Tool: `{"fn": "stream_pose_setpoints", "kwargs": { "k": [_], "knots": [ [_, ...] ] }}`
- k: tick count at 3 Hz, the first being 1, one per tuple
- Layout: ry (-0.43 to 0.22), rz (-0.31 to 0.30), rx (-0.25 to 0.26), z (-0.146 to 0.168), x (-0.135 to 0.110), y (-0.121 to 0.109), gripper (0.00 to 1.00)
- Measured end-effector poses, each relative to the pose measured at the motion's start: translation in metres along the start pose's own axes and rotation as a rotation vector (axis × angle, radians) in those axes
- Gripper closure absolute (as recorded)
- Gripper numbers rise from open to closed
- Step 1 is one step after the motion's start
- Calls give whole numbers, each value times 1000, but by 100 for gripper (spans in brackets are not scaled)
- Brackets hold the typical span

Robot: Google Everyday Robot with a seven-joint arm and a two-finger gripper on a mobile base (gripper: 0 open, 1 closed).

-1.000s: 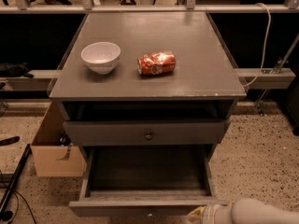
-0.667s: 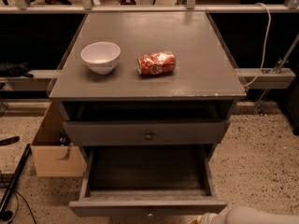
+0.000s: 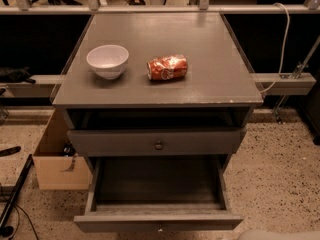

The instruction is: Close middle drawer

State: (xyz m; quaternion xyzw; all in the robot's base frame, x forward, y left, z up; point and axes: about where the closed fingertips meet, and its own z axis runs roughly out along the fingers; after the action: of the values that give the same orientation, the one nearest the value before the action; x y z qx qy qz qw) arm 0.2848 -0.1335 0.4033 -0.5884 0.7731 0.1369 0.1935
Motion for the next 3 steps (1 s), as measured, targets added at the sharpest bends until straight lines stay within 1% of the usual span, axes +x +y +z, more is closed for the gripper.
{"fn": "stream_pose_setpoints", "kwargs": {
  "k": [1, 2, 3],
  "knots": [
    [23, -16, 9, 3, -5, -5, 100],
    [69, -37, 51, 2, -17, -28, 100],
    [112, -84, 89, 3, -31, -52, 100]
  ]
}}
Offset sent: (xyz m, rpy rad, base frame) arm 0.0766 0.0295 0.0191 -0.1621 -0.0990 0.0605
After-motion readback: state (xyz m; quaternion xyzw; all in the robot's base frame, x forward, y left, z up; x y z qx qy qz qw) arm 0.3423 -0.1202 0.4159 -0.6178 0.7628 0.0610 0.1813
